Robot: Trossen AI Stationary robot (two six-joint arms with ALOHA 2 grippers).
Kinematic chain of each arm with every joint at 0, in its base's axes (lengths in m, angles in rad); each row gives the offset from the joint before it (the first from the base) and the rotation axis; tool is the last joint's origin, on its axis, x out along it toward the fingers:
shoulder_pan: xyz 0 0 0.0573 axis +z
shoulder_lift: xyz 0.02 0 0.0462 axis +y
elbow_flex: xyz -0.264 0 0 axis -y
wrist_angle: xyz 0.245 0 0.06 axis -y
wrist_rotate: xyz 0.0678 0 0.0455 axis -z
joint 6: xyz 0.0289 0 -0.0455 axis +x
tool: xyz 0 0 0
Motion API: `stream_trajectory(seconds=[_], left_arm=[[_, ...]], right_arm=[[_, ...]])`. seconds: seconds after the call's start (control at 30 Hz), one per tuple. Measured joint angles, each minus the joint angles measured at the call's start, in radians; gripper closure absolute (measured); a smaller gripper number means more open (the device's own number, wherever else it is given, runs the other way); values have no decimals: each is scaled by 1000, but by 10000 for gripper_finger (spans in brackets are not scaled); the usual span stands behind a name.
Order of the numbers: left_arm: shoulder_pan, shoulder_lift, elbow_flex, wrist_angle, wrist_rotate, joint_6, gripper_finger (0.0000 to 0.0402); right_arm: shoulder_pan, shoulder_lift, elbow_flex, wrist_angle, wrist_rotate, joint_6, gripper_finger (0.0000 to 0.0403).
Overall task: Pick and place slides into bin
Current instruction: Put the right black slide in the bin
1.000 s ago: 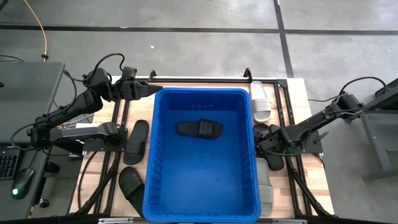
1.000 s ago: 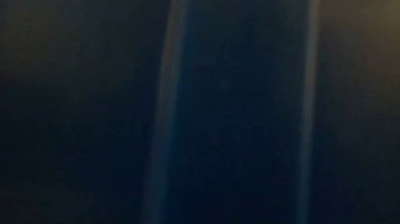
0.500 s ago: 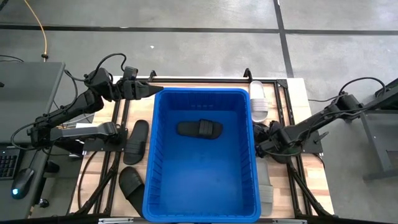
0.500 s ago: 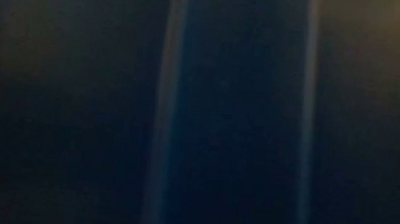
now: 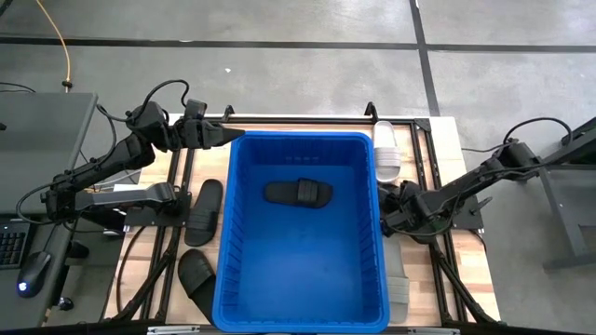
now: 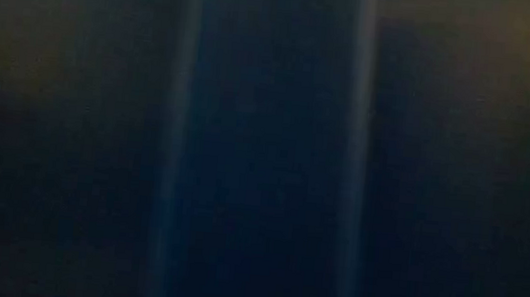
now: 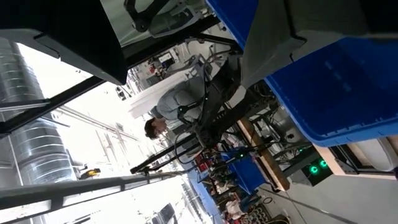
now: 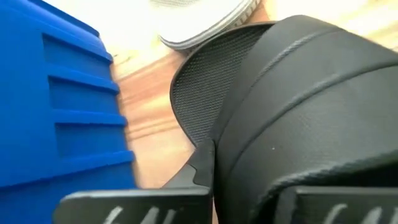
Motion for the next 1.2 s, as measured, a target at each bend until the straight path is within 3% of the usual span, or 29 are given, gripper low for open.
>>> stream_trajectory(seconds=[0.2,0.4,0.53,0.77,1.2], left_arm=[[0,0,0,0,1,7,98],[0,0,0,-1,2,23,98],[0,0,0,0,3,35,98],[0,0,0,-2,3,59,98],[0,0,0,-6,56,48,98]], right_arm=[[52,-1,133,-232,-161,4,401],[120,-3,241,-263,-182,-5,402],[159,25,357,-358,-253,-11,402],[240,55,600,-678,-419,28,403],[339,78,890,-657,-281,-60,403]])
